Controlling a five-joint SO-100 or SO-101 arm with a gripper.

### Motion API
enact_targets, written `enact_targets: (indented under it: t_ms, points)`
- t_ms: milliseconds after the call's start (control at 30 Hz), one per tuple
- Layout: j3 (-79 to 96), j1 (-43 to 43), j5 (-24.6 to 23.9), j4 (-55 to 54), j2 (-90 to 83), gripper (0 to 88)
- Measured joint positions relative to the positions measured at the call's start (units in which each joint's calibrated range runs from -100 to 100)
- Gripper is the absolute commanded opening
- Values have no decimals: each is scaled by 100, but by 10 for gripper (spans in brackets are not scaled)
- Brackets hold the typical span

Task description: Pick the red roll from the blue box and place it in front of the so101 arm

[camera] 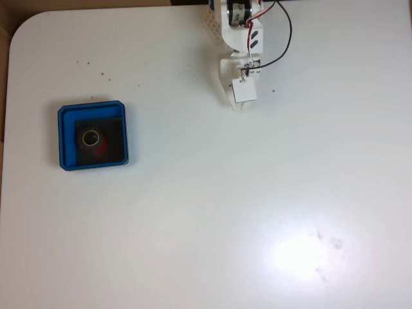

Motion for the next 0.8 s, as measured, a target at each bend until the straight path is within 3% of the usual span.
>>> enact_targets:
  t_ms: [133, 500, 800]
  points:
    - [0, 802, 0, 0, 0, 7]
    - [0, 4087, 8, 0, 0, 7]
    - [-1265, 4602, 8, 0, 449, 7]
